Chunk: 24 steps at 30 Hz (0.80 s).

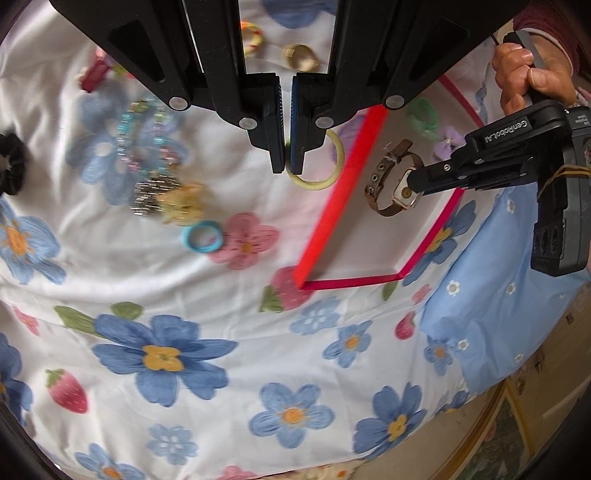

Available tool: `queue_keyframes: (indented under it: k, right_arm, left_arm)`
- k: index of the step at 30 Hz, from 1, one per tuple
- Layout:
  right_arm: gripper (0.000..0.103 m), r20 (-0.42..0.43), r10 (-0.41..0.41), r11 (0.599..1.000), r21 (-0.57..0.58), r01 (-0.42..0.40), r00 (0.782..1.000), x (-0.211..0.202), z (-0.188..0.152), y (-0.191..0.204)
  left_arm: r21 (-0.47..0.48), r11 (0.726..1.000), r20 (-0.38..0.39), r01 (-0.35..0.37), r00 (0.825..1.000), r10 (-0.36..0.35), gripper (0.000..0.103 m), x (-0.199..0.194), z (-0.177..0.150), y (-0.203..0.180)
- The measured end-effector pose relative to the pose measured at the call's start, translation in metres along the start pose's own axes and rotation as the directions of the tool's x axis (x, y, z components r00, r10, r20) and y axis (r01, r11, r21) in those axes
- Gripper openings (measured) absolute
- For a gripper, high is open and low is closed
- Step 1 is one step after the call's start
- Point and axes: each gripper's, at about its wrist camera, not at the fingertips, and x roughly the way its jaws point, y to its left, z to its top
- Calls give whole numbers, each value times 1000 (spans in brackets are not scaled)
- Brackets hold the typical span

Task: Organize jewelry
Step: 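Carry the watch into the box with the left tool while the right tool releases the yellow ring there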

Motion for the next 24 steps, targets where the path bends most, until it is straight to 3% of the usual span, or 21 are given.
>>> queue_keyframes:
  k: [13,24]
  right_arm:
    - [2,-56,86,990,-106,-92,995,36,5,69]
    - [3,-158,83,978,-177,-111,984,77,-7,101]
  left_arm:
    - [-60,993,-1,-100,995,100,8,-11,-10,47]
    - [-77,981,-58,-179,983,175,8,6,-13,73]
